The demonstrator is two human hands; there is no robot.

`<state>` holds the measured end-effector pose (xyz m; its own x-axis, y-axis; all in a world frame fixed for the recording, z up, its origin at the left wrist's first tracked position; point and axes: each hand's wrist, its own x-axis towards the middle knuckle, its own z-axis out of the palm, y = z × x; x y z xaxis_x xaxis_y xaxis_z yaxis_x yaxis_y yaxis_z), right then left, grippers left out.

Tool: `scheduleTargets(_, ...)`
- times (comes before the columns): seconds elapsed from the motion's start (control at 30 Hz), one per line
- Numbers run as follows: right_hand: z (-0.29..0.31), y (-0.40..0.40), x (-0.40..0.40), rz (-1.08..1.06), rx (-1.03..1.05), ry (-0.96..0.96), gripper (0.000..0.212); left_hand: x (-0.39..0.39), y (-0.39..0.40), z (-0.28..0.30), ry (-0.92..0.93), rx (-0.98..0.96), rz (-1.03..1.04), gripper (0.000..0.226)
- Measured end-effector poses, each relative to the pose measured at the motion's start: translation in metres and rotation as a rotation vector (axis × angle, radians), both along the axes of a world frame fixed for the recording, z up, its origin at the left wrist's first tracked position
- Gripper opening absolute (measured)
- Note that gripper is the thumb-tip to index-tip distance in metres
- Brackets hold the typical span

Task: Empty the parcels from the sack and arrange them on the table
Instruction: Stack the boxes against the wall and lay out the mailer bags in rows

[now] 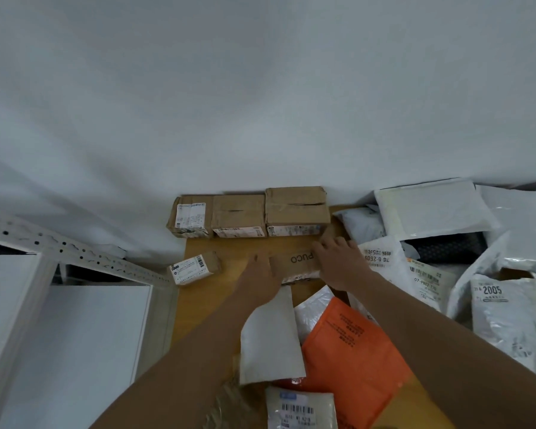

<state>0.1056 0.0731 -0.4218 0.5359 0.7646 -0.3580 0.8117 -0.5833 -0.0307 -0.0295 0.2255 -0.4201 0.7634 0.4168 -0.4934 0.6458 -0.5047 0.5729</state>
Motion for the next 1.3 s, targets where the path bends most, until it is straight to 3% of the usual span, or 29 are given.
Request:
scheduleTargets(0.2,-0.001,0.015,-0.011,-0.038,0.113,0.075,0.034,-0.011,-0.005,0.018,-0.075,-0.206,0.325,0.048)
scheduleTargets(0.3,0.011,0.020,-0.010,-0.058,0.212,0.139,0.051,-0.018,-0.002,0.031,-0.208,-0.245,0.425,0.047)
scheduleTargets(0.4,0.043,0.034,-0.005,-0.118,0.365,0.333,0.062,-0.026,0.019,0.044,-0.393,-0.283,0.577,0.043)
scheduleTargets(0.53,0.076,0.067,-0.011,-0.437,0.645,0.734,0.068,-0.039,0.056,0.061,-0.559,-0.528,0.699,0.049)
scheduleTargets(0.63,0.077,0.102,-0.023,-0.727,0.799,0.856,0.056,-0.047,0.087,0.061,-0.520,-0.445,0.733,0.048)
scheduleTargets(0.7,0.073,0.125,-0.030,-0.818,0.829,0.857,0.046,-0.049,0.106,0.061,-0.488,-0.367,0.771,0.042)
scheduleTargets(0.83,0.072,0.166,-0.046,-0.806,0.815,0.835,0.025,-0.052,0.143,0.061,-0.405,-0.258,0.769,0.031)
scheduleTargets(1.03,0.061,0.215,-0.051,-0.723,0.701,0.841,0.026,-0.046,0.188,0.053,-0.393,-0.211,0.737,0.032)
scheduleTargets(1.1,0.058,0.226,-0.054,-0.725,0.676,0.833,0.035,-0.041,0.200,0.049,-0.374,-0.204,0.745,0.034)
scheduleTargets(1.17,0.054,0.232,-0.058,-0.748,0.676,0.823,0.043,-0.041,0.207,0.043,-0.350,-0.196,0.764,0.038)
scheduleTargets(1.3,0.044,0.233,-0.064,-0.740,0.702,0.756,0.040,-0.043,0.210,0.030,-0.333,-0.201,0.787,0.035)
